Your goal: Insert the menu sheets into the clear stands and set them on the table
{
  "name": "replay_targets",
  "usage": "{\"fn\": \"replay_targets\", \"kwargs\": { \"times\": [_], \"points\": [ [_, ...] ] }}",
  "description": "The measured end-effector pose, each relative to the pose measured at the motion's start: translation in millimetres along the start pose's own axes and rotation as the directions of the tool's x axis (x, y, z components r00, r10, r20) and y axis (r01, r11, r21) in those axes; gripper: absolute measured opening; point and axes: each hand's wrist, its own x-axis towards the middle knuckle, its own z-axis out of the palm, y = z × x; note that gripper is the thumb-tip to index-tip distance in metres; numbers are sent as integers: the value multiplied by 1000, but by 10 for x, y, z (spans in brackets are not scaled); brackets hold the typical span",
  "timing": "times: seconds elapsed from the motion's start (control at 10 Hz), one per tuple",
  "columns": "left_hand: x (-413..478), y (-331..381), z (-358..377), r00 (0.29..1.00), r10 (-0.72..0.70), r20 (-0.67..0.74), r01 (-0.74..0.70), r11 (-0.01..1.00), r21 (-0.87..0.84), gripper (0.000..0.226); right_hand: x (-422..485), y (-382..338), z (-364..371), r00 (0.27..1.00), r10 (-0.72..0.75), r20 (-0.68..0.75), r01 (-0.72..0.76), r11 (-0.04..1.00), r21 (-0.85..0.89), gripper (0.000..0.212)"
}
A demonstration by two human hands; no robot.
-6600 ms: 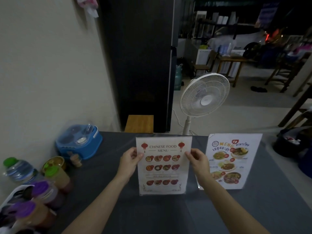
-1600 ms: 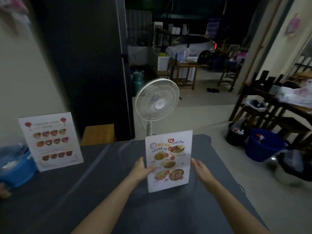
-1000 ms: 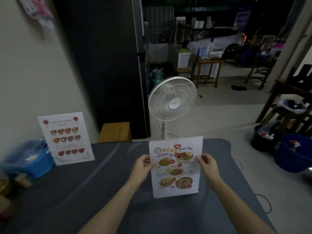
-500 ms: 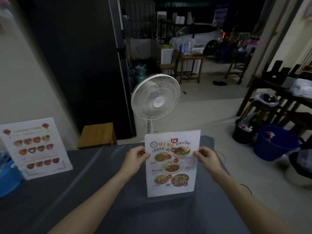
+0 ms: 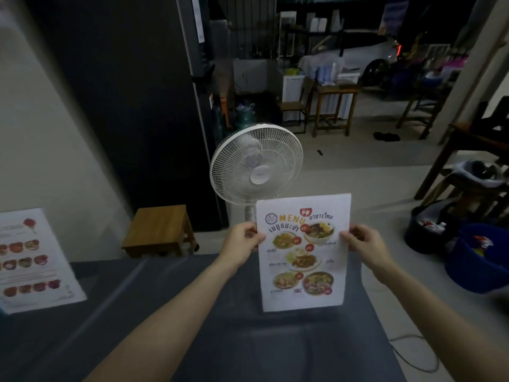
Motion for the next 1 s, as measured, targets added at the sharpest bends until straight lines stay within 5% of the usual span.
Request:
{"fn": "replay_targets", "kwargs": {
  "times": [0.6, 1.0],
  "points": [
    [722, -136, 492, 997, 4, -72, -1, 999, 39, 4, 745, 372, -36, 995, 38, -94, -35, 999, 34, 16],
    [528, -150, 447, 1000, -24, -13, 25, 992, 121, 23, 399, 477, -38, 987, 81, -138, -103, 981, -161, 40]
  ]
}}
